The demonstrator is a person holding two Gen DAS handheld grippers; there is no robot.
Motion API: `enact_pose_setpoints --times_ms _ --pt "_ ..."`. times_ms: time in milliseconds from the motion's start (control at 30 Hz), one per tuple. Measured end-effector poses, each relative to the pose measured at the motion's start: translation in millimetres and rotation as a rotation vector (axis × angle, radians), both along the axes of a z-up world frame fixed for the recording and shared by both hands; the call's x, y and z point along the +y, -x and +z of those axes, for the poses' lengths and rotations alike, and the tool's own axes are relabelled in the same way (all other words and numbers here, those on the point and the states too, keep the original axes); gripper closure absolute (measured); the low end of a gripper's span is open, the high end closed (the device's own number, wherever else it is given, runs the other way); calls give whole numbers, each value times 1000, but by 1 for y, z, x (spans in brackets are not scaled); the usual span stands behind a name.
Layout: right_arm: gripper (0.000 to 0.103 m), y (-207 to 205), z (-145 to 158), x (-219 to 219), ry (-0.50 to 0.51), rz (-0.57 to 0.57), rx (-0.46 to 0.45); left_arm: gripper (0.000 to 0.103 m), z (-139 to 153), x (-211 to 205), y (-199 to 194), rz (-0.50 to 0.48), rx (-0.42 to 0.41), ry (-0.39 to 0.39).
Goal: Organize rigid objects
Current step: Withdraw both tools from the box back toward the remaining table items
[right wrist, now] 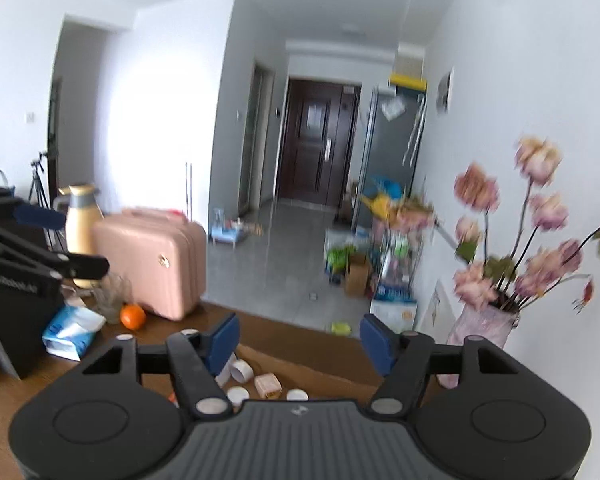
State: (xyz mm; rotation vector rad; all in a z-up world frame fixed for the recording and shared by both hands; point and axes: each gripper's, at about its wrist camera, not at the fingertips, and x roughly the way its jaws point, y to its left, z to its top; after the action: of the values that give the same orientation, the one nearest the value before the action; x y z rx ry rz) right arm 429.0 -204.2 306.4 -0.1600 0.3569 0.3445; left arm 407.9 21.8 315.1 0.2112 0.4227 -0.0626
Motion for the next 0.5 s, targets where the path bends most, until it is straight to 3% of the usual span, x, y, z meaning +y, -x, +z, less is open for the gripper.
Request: enact_pose_setpoints --times_ms 200,500 --pt "28 79 8 -14 -44 17 -117 1 -10 -7 81 -20 -121 66" --pt "25 171 -24 -45 -125 41 -175 0 -57 -28 187 -57 -250 59"
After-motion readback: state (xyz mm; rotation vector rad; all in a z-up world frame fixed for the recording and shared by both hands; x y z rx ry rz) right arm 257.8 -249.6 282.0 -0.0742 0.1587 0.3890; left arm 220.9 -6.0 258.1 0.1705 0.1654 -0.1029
